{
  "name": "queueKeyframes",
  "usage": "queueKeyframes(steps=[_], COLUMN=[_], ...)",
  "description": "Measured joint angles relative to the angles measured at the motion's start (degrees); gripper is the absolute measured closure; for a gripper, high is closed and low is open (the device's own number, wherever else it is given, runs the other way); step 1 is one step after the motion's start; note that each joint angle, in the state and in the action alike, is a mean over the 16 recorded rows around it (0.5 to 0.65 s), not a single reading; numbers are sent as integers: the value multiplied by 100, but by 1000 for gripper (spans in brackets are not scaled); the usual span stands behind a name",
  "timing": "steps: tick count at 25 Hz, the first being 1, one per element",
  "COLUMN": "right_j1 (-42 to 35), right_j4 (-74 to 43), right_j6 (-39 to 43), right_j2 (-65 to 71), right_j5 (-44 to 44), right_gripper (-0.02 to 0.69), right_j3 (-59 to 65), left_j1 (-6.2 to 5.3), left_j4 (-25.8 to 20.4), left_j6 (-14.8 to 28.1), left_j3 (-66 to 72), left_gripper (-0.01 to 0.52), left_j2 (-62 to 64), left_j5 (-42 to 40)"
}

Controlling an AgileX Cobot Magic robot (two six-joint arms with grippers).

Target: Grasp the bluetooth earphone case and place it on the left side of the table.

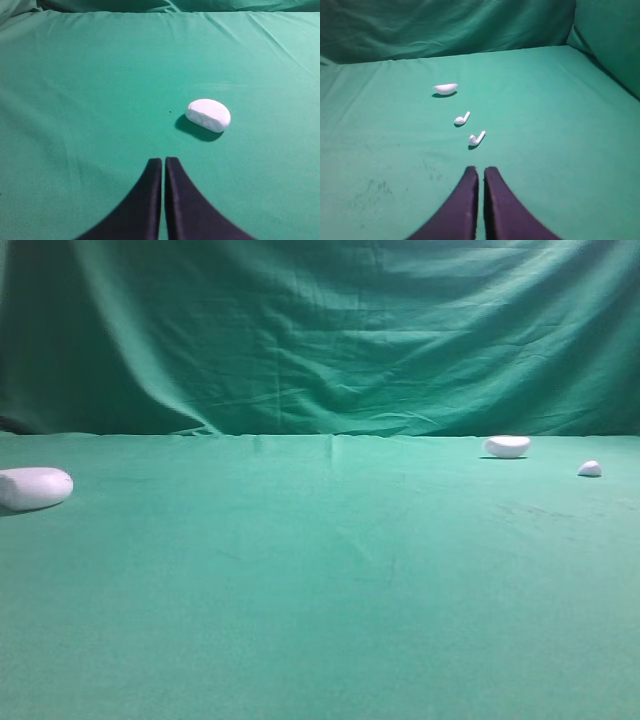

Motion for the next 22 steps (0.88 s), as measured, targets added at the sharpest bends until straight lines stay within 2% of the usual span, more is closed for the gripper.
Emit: queueKeyframes(steps=[9,22], right_j1=[-25,-25], right_j4=[51,80], right_j6=[18,36], right_j2=[-365,-371], right_j5=[-144,-201], right_gripper=[665,665], right_j3=[560,620], left_j1=[0,0], left_j4=[0,0], left_j6=[0,0], left_j3=[0,0], left_gripper=[514,514], left_j2=[0,0], left_j5=[0,0])
